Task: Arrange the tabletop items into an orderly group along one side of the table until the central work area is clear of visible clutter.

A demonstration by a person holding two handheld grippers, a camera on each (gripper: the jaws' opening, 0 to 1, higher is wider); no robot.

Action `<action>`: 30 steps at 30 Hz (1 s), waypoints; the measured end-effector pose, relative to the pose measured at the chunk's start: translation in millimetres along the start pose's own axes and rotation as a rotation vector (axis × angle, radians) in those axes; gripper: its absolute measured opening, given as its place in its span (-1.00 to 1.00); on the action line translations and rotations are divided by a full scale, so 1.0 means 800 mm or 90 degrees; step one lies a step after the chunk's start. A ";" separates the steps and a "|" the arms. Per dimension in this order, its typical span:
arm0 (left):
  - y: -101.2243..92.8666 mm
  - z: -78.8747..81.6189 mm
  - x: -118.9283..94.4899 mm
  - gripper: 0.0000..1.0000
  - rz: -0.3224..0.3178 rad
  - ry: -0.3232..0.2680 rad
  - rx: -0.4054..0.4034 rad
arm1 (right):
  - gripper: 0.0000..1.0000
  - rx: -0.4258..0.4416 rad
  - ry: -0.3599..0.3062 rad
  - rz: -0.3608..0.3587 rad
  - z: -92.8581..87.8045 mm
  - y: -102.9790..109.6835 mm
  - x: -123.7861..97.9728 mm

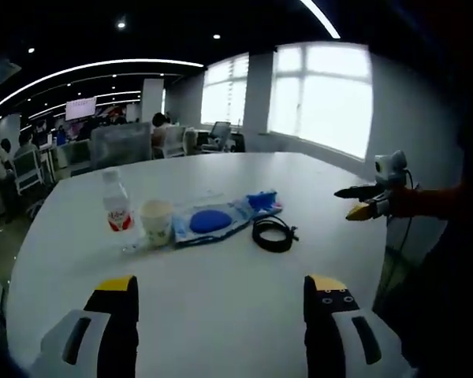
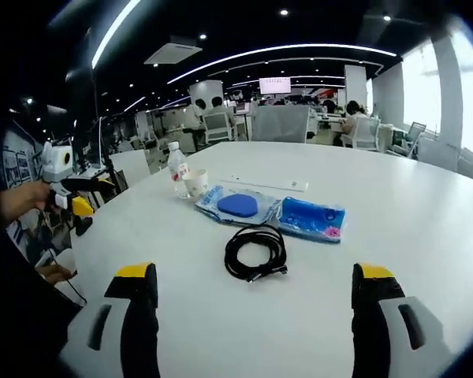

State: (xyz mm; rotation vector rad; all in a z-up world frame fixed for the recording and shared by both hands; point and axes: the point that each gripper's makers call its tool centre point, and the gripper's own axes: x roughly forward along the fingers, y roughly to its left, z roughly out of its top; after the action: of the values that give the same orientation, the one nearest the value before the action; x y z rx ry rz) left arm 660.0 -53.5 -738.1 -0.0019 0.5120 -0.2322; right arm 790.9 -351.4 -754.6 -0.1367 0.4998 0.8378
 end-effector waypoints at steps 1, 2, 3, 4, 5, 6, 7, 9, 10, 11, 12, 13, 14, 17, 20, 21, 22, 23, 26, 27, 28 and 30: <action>0.000 -0.001 -0.001 0.75 -0.001 0.004 -0.003 | 0.99 0.001 0.003 0.000 -0.001 -0.001 -0.002; 0.001 -0.004 -0.004 0.79 -0.002 0.004 -0.011 | 0.99 0.006 0.009 0.001 -0.005 -0.002 -0.007; 0.001 -0.004 -0.005 0.82 -0.004 0.003 -0.012 | 0.99 0.011 0.020 0.004 -0.009 -0.001 -0.008; 0.000 -0.003 -0.007 0.84 -0.004 -0.001 -0.011 | 0.99 0.015 0.027 0.005 -0.011 0.001 -0.010; 0.000 -0.002 -0.007 0.86 -0.002 -0.003 -0.009 | 0.99 0.017 0.027 0.004 -0.012 0.003 -0.013; 0.000 -0.003 -0.008 0.88 -0.002 0.000 -0.010 | 0.99 0.018 0.029 0.006 -0.013 0.005 -0.014; 0.000 -0.005 -0.008 0.92 -0.004 0.003 -0.013 | 0.99 0.014 0.029 0.007 -0.015 0.007 -0.016; 0.000 -0.007 -0.010 0.98 -0.003 0.007 -0.017 | 0.99 0.001 0.035 0.009 -0.018 0.011 -0.018; 0.001 -0.007 -0.012 0.98 -0.002 0.007 -0.017 | 0.99 0.000 0.037 0.010 -0.019 0.011 -0.018; 0.001 -0.007 -0.013 0.98 -0.002 0.005 -0.019 | 0.99 0.001 0.042 0.013 -0.021 0.013 -0.019; 0.000 -0.006 -0.016 0.98 -0.005 0.003 -0.023 | 0.99 -0.001 0.047 0.016 -0.024 0.015 -0.020; -0.001 -0.004 -0.018 0.99 -0.008 -0.003 -0.024 | 0.99 -0.006 0.046 0.017 -0.024 0.016 -0.021; -0.001 -0.004 -0.019 0.99 -0.008 -0.004 -0.022 | 0.99 -0.016 0.046 0.014 -0.024 0.016 -0.022; 0.001 -0.003 -0.022 0.99 -0.009 -0.004 -0.024 | 0.99 -0.021 0.049 0.009 -0.022 0.017 -0.025; 0.006 -0.005 -0.022 0.99 -0.006 -0.005 -0.024 | 0.99 -0.018 0.046 0.012 -0.017 0.019 -0.028; 0.007 -0.005 -0.022 0.99 -0.006 -0.005 -0.025 | 0.99 -0.018 0.046 0.010 -0.015 0.018 -0.028; 0.006 -0.005 -0.021 0.99 -0.008 -0.005 -0.027 | 0.99 -0.016 0.047 0.010 -0.014 0.018 -0.029; 0.006 -0.005 -0.021 0.99 -0.010 -0.005 -0.027 | 0.99 -0.014 0.047 0.010 -0.012 0.019 -0.029; 0.006 -0.005 -0.021 0.99 -0.012 0.000 -0.025 | 0.99 -0.013 0.051 0.013 -0.011 0.021 -0.030; 0.005 -0.005 -0.021 0.99 -0.014 0.000 -0.024 | 0.99 -0.013 0.053 0.014 -0.011 0.021 -0.030; 0.004 -0.004 -0.021 0.99 -0.015 0.000 -0.024 | 0.99 -0.014 0.055 0.013 -0.011 0.022 -0.030; 0.002 -0.003 -0.022 0.99 -0.019 -0.003 -0.025 | 0.99 -0.017 0.056 0.011 -0.012 0.022 -0.029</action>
State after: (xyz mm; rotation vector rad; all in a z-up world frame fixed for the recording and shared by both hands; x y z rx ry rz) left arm 644.6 -47.6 -731.7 -0.0485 0.5120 -0.2507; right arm 760.9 -358.4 -750.4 -0.1949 0.5739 0.8587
